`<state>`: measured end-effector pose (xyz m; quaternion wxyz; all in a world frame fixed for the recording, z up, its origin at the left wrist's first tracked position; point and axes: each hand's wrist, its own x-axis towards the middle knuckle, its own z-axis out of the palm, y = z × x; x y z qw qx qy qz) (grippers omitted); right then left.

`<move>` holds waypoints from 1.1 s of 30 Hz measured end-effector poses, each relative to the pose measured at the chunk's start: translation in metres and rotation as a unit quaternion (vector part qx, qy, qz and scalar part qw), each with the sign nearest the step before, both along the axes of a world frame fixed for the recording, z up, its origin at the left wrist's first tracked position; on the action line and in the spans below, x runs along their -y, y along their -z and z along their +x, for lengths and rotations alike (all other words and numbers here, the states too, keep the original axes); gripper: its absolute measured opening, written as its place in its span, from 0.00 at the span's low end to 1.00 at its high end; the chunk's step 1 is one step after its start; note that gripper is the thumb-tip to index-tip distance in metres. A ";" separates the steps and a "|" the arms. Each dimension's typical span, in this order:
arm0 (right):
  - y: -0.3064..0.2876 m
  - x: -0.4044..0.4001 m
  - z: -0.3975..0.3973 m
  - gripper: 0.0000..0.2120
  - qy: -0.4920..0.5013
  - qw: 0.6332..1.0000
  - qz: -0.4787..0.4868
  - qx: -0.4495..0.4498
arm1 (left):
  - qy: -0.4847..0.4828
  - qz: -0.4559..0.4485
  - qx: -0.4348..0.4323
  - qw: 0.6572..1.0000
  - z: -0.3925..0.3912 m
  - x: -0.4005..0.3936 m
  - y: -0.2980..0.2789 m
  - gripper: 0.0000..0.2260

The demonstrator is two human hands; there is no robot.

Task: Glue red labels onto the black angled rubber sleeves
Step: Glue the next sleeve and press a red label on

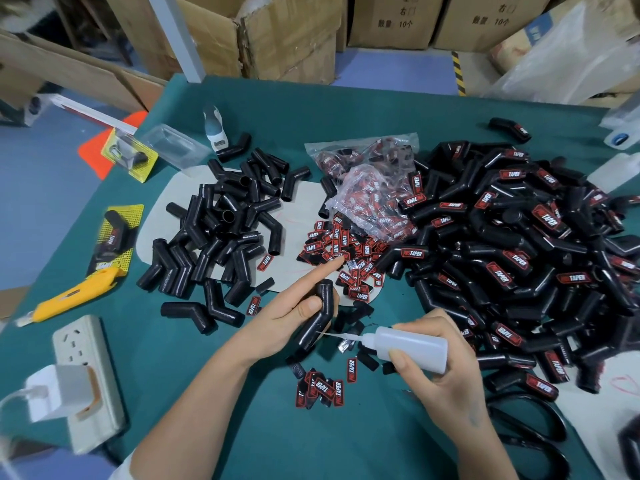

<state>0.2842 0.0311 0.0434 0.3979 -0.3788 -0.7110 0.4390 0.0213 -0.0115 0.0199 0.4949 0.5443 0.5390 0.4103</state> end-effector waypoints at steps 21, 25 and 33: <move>0.003 0.000 0.000 0.11 0.006 1.000 -0.013 0.007 | 0.030 0.027 -0.003 0.999 0.002 -0.002 -0.009 0.23; 0.000 0.001 -0.001 0.11 -0.018 1.000 0.002 0.007 | 0.023 0.027 0.002 0.999 0.002 -0.002 -0.009 0.24; 0.002 0.001 0.000 0.10 -0.031 0.999 -0.001 0.008 | 0.027 0.034 0.006 0.999 0.002 -0.002 -0.008 0.23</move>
